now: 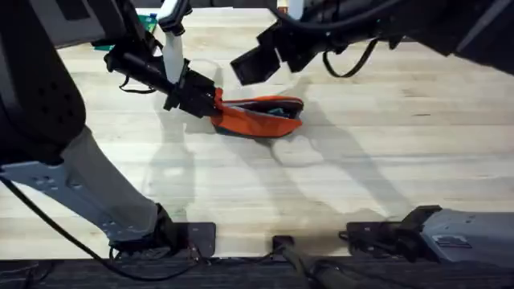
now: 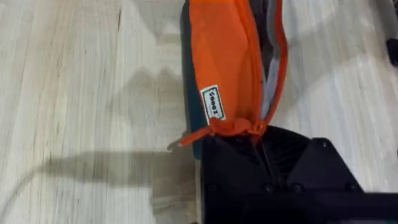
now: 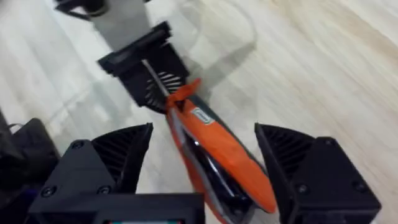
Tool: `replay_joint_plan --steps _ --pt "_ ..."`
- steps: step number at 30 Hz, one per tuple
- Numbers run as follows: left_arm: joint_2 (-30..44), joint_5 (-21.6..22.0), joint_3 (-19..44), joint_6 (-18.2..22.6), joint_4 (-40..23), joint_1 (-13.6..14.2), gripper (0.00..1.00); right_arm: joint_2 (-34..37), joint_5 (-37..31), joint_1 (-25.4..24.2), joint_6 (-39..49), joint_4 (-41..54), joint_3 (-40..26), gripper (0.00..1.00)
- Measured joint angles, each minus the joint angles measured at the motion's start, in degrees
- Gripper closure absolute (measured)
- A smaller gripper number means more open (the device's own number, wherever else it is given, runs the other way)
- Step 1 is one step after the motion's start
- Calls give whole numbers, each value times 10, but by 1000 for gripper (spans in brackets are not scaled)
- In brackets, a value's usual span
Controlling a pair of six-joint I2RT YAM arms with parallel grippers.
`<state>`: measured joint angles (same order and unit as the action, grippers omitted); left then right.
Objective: Unzip the bag, pick up the pens from the table one at a time and place them inside, then zip the bag closed.
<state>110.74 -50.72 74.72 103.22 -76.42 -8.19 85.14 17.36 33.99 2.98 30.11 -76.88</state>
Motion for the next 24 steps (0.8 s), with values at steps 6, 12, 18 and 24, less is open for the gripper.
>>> replay_joint_plan --steps 6,12,18,24 --pt "0 0 0 0 1 0 957 0 3 14 0 0 0 4" --pt "0 0 0 0 1 -1 544 0 3 14 0 0 0 4" --pt "0 0 0 -2 2 -2 8 0 3 14 0 0 0 4" --pt "0 0 0 -2 -6 -2 7 0 3 14 0 0 0 4"
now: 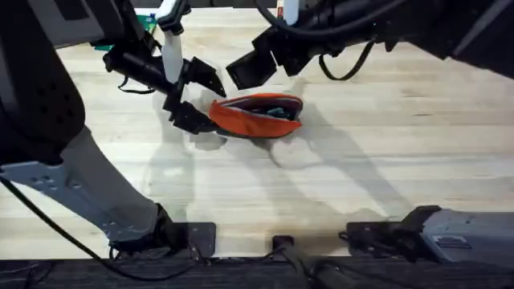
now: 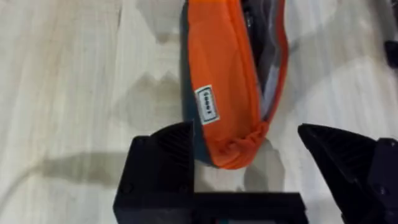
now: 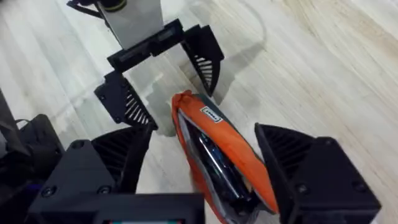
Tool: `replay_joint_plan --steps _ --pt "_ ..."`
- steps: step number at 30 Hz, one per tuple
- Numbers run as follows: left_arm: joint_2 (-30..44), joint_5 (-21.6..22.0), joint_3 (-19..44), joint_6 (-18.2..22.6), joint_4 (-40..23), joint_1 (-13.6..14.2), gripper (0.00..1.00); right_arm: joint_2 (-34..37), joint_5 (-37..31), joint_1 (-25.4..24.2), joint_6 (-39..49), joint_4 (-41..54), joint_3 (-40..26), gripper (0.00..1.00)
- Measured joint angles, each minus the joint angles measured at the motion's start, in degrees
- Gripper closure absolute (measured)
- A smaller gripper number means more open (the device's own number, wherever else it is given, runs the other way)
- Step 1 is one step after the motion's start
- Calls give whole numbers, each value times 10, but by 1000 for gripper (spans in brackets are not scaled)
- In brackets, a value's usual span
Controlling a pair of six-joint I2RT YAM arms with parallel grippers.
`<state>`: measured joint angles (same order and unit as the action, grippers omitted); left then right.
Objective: Unzip the bag, pick up the pens from the table one at a time and place them inside, then zip the bag closed.
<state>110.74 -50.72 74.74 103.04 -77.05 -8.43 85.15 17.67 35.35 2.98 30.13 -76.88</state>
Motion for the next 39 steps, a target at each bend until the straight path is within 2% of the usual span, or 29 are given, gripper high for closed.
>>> replay_joint_plan --steps 5,9,15,16,21,22,23,24,26,27,33,39 --pt "0 0 25 1 -54 -10 7 0 0 0 -2 1 0 4" --pt "0 0 71 3 -86 -37 7 0 0 0 -25 1 0 4" --pt "0 0 132 10 -113 -105 7 0 0 0 -48 -3 0 4" --pt "0 0 155 32 -126 -140 7 0 0 0 -57 -16 0 4" --pt "0 0 163 75 -128 -184 7 0 0 0 -96 -39 0 4" --pt "0 0 163 98 -128 -204 6 1 -4 1 -112 -40 0 4" --pt "0 0 163 105 -128 -210 7 3 -8 2 -118 -40 0 4" --pt "0 0 163 120 -128 -228 7 8 -29 12 -129 -39 0 4" --pt "0 0 163 125 -128 -239 7 10 -51 26 -133 -39 0 4" --pt "0 0 163 130 -126 -253 7 11 -81 50 -133 -39 0 4" --pt "0 0 163 134 -121 -262 7 16 -105 78 -133 -41 0 4" --pt "0 0 163 136 -120 -262 7 64 -122 105 -133 -46 -17 4"
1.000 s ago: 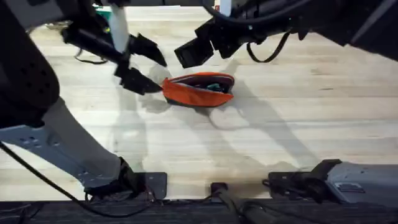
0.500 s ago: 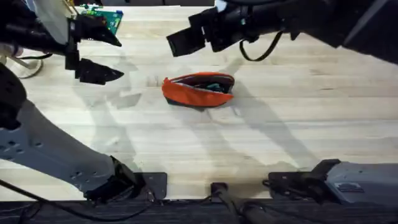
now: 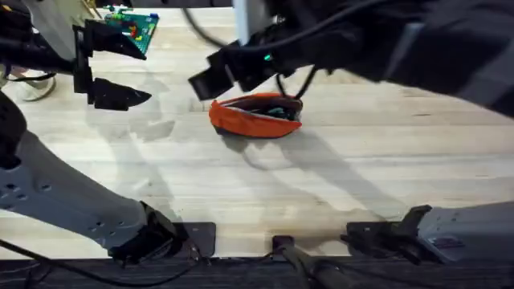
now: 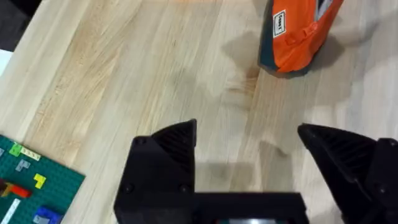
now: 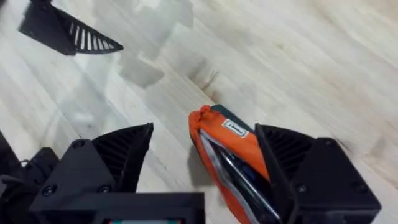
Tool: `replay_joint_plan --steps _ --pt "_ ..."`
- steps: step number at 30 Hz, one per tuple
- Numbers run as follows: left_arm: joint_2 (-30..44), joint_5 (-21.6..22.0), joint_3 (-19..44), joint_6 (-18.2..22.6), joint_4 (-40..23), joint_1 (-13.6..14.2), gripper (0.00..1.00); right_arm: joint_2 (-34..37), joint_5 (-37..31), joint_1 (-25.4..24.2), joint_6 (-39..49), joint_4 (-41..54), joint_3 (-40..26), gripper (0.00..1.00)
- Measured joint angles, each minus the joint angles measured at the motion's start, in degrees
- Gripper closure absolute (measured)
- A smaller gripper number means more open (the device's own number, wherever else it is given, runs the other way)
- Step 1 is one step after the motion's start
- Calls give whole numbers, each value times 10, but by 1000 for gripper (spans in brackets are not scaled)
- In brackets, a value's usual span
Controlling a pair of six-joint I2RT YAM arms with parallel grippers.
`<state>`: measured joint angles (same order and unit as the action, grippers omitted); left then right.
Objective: Unzip the bag, pick up the pens from the table one at a time and place them inside, then zip the bag closed.
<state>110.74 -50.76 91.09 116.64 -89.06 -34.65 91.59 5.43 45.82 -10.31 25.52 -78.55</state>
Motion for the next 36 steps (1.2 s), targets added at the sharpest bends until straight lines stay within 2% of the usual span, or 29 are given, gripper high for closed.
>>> replay_joint_plan --steps 8,24,28,32,36 --pt "0 0 0 0 1 0 7 73 -16 40 2 -1 -31 4" --pt "0 0 0 0 1 0 7 166 -16 40 -37 -35 -34 17" --pt "0 0 0 0 1 0 7 181 -16 40 -47 -38 -34 131" --pt "0 0 0 0 1 0 8 181 -16 40 -54 -41 -34 404" --pt "0 0 0 0 1 0 8 181 -16 40 -59 -42 -34 587"
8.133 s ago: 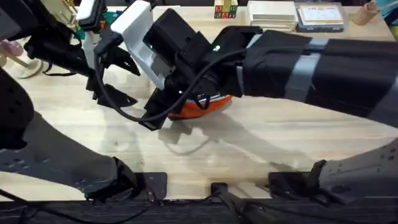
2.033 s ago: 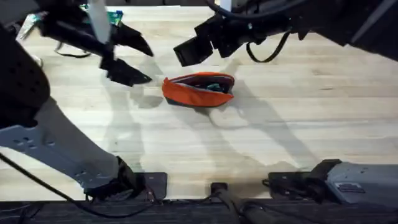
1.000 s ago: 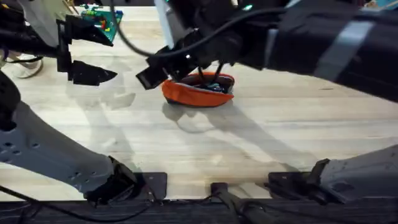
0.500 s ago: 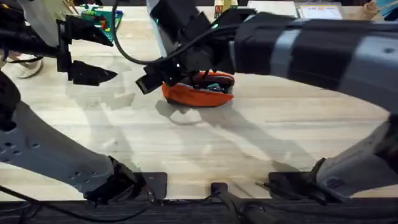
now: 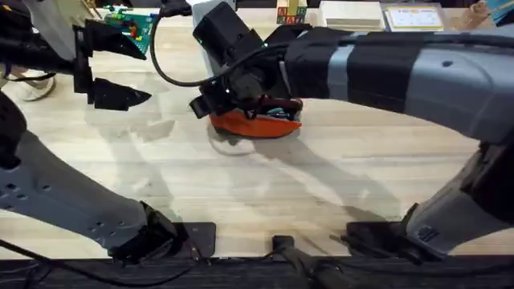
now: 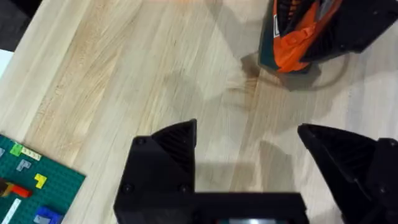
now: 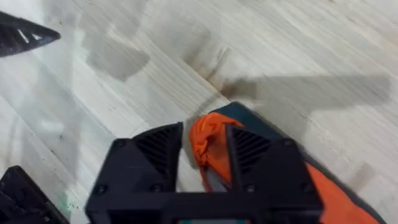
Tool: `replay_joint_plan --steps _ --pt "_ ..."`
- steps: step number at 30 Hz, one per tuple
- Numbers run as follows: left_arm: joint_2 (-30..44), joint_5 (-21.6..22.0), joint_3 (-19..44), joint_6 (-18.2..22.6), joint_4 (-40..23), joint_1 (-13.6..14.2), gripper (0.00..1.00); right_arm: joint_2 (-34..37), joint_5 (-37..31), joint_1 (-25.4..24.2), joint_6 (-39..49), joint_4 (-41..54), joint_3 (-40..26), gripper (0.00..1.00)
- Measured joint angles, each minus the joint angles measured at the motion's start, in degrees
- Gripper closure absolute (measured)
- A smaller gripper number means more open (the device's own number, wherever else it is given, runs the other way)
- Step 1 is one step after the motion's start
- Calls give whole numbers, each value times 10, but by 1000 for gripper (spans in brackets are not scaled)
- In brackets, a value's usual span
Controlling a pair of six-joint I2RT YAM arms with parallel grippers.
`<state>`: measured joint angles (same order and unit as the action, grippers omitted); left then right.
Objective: Unzip the bag, pick up the pens from the table one at a time and place them inside, then zip the bag closed.
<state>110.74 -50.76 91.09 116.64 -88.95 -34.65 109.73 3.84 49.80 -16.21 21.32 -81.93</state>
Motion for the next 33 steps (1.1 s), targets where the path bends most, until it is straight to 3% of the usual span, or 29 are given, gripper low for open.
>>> replay_joint_plan --steps 1,6,33 --pt "0 0 0 0 0 0 8 0 0 0 -1 -4 0 709" --pt "0 0 0 0 0 0 8 0 0 -3 -3 -8 0 966" --pt "0 0 0 0 -28 3 8 -35 0 -22 -1 37 -24 973"
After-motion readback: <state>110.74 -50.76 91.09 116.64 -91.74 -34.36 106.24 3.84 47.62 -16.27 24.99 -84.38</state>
